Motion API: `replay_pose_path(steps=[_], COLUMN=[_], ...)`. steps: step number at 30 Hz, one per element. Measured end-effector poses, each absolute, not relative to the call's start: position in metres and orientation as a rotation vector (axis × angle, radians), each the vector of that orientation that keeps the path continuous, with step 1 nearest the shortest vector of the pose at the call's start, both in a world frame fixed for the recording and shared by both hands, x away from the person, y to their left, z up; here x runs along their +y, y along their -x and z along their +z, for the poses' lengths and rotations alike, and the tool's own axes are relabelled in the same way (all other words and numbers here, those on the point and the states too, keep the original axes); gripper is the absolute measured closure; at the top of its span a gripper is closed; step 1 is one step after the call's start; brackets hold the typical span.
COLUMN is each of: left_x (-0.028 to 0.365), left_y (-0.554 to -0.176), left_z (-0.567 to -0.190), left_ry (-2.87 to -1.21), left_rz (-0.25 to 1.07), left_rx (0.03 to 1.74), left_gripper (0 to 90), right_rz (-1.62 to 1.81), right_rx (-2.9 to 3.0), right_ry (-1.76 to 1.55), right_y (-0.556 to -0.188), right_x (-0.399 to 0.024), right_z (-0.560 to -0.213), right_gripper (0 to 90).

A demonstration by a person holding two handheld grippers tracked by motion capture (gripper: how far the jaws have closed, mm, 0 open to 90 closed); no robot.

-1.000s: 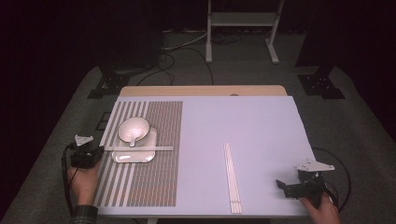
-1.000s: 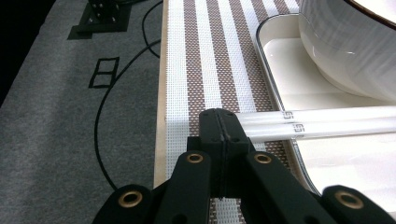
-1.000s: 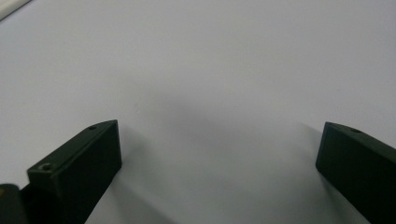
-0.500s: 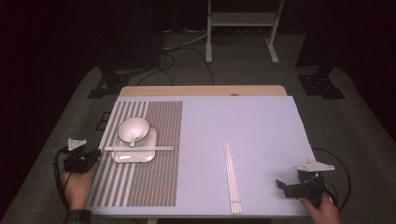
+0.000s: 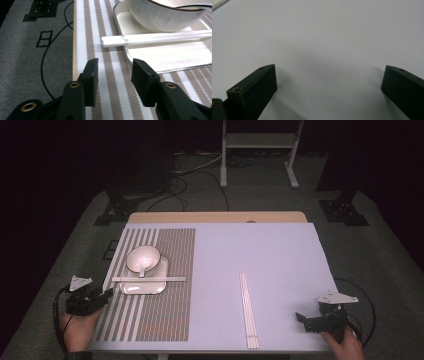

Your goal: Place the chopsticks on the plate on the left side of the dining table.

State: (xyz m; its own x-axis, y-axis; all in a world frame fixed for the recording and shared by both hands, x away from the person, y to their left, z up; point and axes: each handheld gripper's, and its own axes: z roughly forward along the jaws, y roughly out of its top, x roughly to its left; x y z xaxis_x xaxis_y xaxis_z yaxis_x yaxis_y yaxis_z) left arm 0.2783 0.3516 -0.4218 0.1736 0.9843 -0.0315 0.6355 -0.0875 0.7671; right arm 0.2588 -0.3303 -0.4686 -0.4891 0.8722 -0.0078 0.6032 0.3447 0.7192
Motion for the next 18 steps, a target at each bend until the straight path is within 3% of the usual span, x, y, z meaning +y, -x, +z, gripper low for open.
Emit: replay_pose_path(steps=[18], left_x=[0.306], left_y=[-0.27], left_z=[-0.415], left_ry=[-1.89], left_rz=[0.566], left_rx=[1.364], left_gripper=[19.0], right_rz=[0.937], right_rx=[2.222], right_ry=[-1.296], right_y=[-0.259], right_x=[-0.33], right_z=[-0.469], right_gripper=[0.0])
